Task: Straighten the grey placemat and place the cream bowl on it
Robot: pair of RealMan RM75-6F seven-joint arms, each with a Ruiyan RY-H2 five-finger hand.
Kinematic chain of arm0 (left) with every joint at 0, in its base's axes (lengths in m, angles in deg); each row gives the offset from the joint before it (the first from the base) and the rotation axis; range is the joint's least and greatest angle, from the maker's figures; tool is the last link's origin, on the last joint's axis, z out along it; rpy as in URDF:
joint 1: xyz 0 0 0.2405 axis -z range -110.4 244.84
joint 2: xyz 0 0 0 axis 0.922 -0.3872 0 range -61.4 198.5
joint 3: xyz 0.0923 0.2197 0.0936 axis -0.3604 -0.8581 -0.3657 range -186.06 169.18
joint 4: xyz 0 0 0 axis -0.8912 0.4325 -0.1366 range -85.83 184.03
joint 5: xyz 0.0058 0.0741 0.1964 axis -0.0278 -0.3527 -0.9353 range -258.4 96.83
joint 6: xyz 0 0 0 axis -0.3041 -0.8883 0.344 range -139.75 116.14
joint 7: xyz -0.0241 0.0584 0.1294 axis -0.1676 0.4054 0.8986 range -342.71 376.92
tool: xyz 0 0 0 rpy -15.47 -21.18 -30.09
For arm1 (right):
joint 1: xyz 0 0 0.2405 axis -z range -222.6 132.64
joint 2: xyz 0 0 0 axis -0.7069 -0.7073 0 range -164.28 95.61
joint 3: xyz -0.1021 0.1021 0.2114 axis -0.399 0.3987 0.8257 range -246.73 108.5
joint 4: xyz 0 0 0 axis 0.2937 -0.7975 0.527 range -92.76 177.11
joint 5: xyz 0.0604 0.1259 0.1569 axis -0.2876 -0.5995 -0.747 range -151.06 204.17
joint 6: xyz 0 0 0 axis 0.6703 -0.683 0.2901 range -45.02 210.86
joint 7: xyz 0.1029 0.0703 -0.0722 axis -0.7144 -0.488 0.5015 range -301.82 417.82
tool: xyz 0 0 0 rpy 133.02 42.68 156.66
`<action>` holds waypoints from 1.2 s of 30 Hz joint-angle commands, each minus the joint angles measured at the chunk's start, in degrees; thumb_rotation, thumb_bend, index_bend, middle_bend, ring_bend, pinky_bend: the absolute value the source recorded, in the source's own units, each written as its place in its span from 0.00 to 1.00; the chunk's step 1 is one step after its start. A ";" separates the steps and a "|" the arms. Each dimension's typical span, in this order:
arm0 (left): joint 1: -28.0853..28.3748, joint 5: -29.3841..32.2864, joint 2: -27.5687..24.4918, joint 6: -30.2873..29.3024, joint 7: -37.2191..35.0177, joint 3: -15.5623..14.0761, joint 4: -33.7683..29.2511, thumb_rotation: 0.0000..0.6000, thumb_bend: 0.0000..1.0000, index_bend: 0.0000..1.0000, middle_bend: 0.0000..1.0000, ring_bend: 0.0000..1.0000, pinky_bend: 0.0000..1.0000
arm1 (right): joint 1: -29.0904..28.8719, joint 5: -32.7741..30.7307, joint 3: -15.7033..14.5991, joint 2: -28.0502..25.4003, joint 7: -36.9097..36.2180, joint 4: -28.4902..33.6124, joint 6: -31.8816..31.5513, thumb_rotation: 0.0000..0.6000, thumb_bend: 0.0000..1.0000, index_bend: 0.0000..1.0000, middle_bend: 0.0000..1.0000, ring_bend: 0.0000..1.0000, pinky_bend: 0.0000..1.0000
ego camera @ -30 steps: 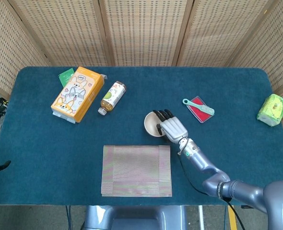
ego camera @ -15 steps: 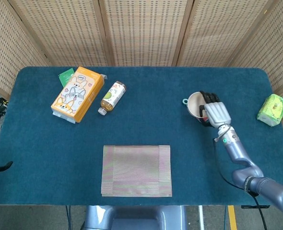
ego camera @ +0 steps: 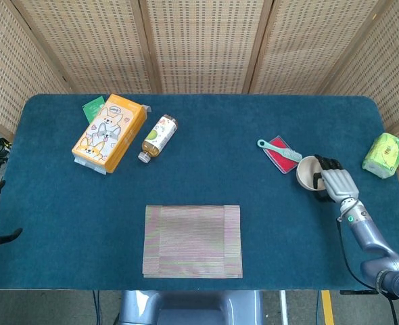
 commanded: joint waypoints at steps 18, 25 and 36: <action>1.52 -6.80 0.24 0.71 -3.84 -1.44 1.78 1.00 0.00 0.00 0.00 0.00 0.00 | 12.17 3.47 1.07 -17.47 6.32 27.32 -24.61 1.00 0.00 0.00 0.00 0.00 0.00; 8.93 -24.55 4.26 3.29 -14.15 -4.86 11.41 1.00 0.00 0.00 0.00 0.00 0.00 | 17.07 6.78 0.89 -16.45 14.28 32.70 -35.50 1.00 0.00 0.00 0.00 0.00 0.00; 22.95 -45.42 10.25 6.85 -23.20 -10.57 16.18 1.00 0.00 0.21 0.00 0.00 0.00 | 22.20 8.51 0.04 -13.15 22.63 35.04 -42.45 1.00 0.00 0.00 0.00 0.00 0.00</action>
